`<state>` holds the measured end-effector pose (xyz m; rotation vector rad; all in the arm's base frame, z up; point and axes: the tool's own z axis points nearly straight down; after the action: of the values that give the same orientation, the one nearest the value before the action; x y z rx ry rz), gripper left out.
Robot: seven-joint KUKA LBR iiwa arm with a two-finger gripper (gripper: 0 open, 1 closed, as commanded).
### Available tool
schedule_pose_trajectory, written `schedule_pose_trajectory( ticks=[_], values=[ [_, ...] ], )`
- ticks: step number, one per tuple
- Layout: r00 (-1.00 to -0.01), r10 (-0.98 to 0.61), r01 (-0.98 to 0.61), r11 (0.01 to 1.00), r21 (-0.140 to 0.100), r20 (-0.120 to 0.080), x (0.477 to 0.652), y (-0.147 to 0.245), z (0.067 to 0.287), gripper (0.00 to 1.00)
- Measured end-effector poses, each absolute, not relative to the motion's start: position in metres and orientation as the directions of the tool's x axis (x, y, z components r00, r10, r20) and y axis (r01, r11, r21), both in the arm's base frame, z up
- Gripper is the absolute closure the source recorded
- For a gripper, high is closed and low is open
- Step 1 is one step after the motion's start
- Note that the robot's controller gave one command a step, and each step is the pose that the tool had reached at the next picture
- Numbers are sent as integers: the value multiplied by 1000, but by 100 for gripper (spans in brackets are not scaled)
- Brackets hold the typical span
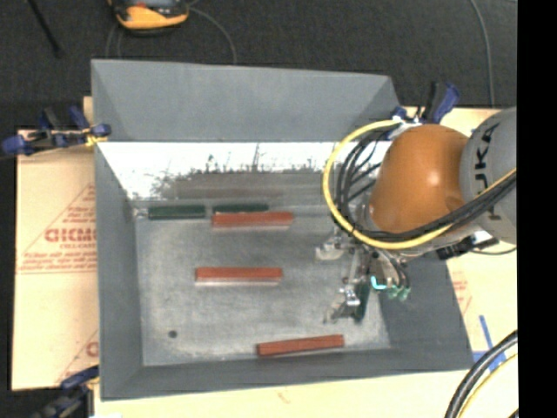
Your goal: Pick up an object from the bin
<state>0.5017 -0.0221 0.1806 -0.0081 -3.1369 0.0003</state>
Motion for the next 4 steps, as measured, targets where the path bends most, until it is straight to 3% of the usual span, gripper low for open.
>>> schedule_pose_trajectory(
  ticks=[1, 2, 3, 4],
  values=[
    [-1000, 4, 4, 1000, -1, -3, 503, -22, 184, 0],
    [-994, -109, -109, 994, -2, -1, 570, 4, 80, 100],
    [-994, -109, -109, 994, -3, -33, 575, 5, 79, 0],
    [-994, -111, -111, 994, 0, 11, 567, 4, 79, 100]
  ],
)
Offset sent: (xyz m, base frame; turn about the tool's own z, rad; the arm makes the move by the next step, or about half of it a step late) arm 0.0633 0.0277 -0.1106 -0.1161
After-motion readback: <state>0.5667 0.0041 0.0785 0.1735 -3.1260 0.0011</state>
